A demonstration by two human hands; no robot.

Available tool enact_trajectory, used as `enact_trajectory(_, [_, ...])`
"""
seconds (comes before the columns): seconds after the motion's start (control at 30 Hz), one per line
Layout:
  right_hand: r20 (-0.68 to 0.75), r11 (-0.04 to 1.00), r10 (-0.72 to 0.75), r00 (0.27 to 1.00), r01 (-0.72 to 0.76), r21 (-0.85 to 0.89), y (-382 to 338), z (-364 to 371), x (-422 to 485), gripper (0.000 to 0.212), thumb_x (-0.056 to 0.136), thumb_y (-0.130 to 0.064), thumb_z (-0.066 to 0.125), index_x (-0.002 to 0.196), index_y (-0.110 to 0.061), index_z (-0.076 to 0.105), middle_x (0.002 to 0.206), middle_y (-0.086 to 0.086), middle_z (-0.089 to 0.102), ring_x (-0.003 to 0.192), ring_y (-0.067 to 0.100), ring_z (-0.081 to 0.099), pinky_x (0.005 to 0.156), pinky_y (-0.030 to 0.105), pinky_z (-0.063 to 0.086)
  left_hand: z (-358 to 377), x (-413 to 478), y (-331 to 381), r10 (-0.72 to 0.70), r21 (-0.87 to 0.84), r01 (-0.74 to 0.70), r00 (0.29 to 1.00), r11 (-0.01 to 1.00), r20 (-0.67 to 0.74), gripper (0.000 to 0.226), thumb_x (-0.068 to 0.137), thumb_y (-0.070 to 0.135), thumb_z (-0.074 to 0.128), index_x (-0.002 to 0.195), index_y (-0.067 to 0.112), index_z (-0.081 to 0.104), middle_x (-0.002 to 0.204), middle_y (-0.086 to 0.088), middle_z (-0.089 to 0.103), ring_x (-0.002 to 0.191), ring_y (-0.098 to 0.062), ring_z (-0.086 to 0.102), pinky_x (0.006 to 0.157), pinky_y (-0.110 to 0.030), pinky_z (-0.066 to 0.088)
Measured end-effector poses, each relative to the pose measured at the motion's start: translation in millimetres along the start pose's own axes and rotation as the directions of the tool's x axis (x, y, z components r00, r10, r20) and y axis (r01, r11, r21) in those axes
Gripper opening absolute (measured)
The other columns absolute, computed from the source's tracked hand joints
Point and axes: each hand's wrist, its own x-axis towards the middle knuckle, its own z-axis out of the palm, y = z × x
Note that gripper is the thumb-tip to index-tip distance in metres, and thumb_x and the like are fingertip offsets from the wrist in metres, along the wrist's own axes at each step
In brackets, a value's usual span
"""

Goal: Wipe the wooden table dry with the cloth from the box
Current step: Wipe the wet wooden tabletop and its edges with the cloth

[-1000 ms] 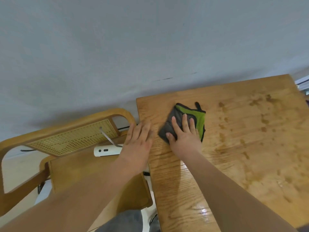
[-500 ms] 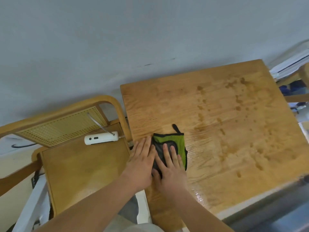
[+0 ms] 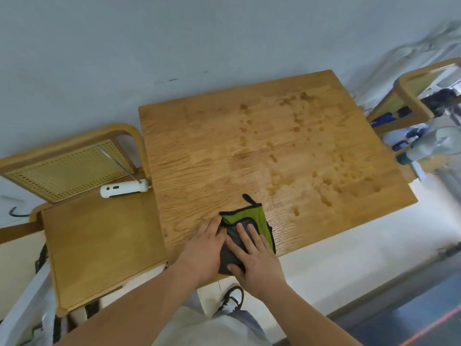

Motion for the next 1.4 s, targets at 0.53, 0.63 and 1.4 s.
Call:
enact_trajectory(0.53, [0.187,0.904,0.367,0.911,-0.397,0.158,121.2,-76.6,12.9,0.082,0.097,-0.071,0.041,0.160,-0.047,-0.005,0.169,-0.004,-0.024,0.155,0.026,-0.022,0.126,0.045,0.003,-23.2,56.3,21.0,-0.209,0.207,0.201,0.978,0.958,0.019,0.098,0.098,0.045,0.058,0.163,0.007,-0.004,0.169,-0.024,-0.016,0.157,-0.039,-0.010,0.128,-0.054,0.001])
enact_trajectory(0.63, [0.191,0.878,0.427,0.884,-0.456,0.144,130.7,-89.0,38.2,0.085,0.096,-0.072,0.040,0.160,-0.045,-0.009,0.168,-0.001,-0.026,0.155,0.029,-0.021,0.127,0.046,0.002,-20.8,64.2,16.0,-0.263,0.142,0.247,0.959,0.959,0.105,0.101,0.099,0.047,0.059,0.163,0.008,-0.009,0.168,-0.024,-0.019,0.157,-0.041,-0.011,0.127,-0.053,0.009])
enact_trajectory(1.4, [0.151,0.989,0.140,0.979,-0.131,-0.064,146.8,-99.8,78.2,0.077,0.101,-0.068,0.025,0.157,-0.043,-0.021,0.163,0.004,-0.038,0.151,0.032,-0.031,0.125,0.053,-0.005,-29.4,84.2,51.4,-0.472,0.094,0.463,0.857,0.881,0.205,0.114,0.093,0.067,0.056,0.162,0.005,-0.010,0.166,-0.020,-0.027,0.156,-0.039,-0.019,0.124,-0.056,0.024])
